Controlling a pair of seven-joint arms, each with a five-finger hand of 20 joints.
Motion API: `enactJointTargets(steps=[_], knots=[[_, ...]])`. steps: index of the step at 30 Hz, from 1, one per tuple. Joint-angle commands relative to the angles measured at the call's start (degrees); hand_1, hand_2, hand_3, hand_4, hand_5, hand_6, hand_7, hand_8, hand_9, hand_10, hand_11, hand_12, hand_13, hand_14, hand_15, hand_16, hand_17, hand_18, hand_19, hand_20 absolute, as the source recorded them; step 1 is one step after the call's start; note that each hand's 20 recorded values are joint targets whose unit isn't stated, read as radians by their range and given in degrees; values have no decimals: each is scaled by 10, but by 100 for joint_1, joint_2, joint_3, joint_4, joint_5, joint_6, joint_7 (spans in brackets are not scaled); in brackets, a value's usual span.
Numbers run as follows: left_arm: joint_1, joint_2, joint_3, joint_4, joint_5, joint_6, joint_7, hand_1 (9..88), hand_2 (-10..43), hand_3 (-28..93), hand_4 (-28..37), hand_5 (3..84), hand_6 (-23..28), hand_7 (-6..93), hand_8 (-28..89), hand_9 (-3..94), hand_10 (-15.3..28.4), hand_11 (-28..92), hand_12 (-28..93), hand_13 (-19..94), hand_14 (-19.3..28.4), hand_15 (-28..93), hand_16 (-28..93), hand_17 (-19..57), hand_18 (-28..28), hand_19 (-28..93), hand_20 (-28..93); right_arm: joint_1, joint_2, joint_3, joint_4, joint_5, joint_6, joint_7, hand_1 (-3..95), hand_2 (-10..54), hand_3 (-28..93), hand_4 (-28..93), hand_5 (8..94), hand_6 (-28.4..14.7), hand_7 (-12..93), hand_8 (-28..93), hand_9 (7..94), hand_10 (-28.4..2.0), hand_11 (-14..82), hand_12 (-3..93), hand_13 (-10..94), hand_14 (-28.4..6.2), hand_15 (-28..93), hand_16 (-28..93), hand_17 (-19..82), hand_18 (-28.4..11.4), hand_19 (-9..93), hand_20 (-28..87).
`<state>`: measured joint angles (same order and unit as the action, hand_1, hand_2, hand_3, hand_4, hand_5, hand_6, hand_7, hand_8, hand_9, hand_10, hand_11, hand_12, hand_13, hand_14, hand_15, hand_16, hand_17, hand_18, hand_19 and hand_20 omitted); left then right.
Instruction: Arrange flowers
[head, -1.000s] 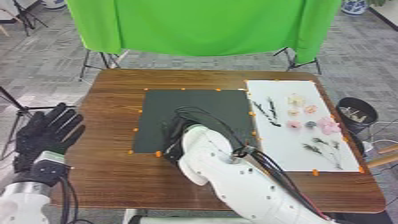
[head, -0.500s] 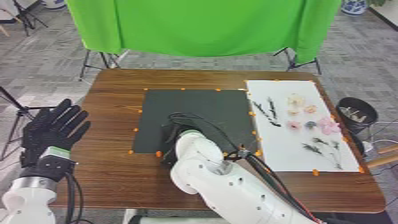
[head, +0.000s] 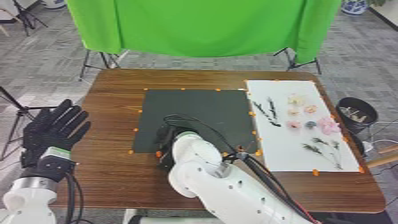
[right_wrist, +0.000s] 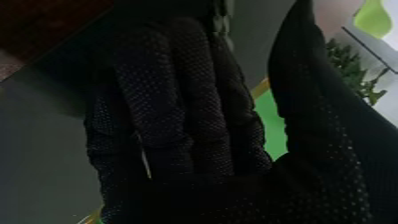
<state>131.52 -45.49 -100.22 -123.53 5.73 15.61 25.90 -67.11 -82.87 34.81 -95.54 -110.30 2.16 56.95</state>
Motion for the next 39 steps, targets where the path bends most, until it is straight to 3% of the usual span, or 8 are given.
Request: enactJointTargets(steps=[1,7,13,20,23,27,31,39], knots=[[158,22,-12,-24,-126,-8,211,284,164,710,-283,419,94,170,-95,383,160,229,131,281,157,399,-64,-78,154,411,105,133,175,-159,-306,0,47,-78,347,-95,792,-198,625,-82,350,-111,778,-180,256,225,781,-113,494,301,385,-281,864,241],[220,-85,-93,-31,-154,-35,262,284,164,710,-283,419,94,170,-95,383,160,229,131,281,157,399,-64,-78,154,411,105,258,584,-361,-570,-405,680,-167,338,-95,792,-194,629,-85,307,-98,779,-182,248,220,788,-114,499,298,391,-282,872,240],[204,-162,-107,-8,-171,-95,205,284,164,710,-283,419,94,170,-95,383,160,229,131,281,157,399,-64,-78,154,411,105,114,895,-221,-1093,-167,409,-314,338,-95,785,-195,650,-81,306,-90,785,-180,245,219,793,-112,509,300,396,-283,882,242],[285,-259,-196,4,-97,-189,133,284,164,710,-283,419,94,170,-95,383,160,229,131,281,157,399,-64,-78,154,411,105,-535,2042,448,-1565,-1940,902,-288,333,-95,777,-193,647,-84,246,-93,752,-184,222,209,781,-121,513,298,384,-284,877,240],[396,-249,-262,-26,-262,-193,259,284,164,710,-283,419,94,170,-95,383,160,229,131,281,157,399,-64,-78,154,411,105,-1069,2470,1062,-1702,-2385,998,-51,330,-95,782,-197,622,-90,215,-87,699,-195,200,197,769,-122,580,288,387,-284,902,263],[425,-290,-342,-53,-253,-211,249,284,164,710,-283,419,94,170,-95,383,160,229,131,281,157,399,-64,-78,154,411,105,-2324,3043,2311,-2184,-2498,908,-391,334,-95,787,-221,595,-95,187,-85,636,-204,160,175,725,-127,613,264,365,-280,891,273],[698,-249,-516,-123,-579,-336,579,284,164,710,-283,419,94,170,-95,383,160,229,131,281,157,399,-64,-78,154,411,105,-3212,3278,3198,-2422,-2594,886,-188,331,-95,816,-245,497,-106,154,-95,498,-206,111,151,657,-140,597,227,328,-261,835,261],[873,-295,-612,-167,-600,-265,648,284,164,710,-283,419,94,170,-95,383,160,229,131,281,157,399,-64,-78,154,411,105,-4297,3319,4714,-2809,-1805,21,120,315,-95,790,-279,448,-114,106,-87,441,-206,85,138,632,-149,609,209,319,-263,829,263]])
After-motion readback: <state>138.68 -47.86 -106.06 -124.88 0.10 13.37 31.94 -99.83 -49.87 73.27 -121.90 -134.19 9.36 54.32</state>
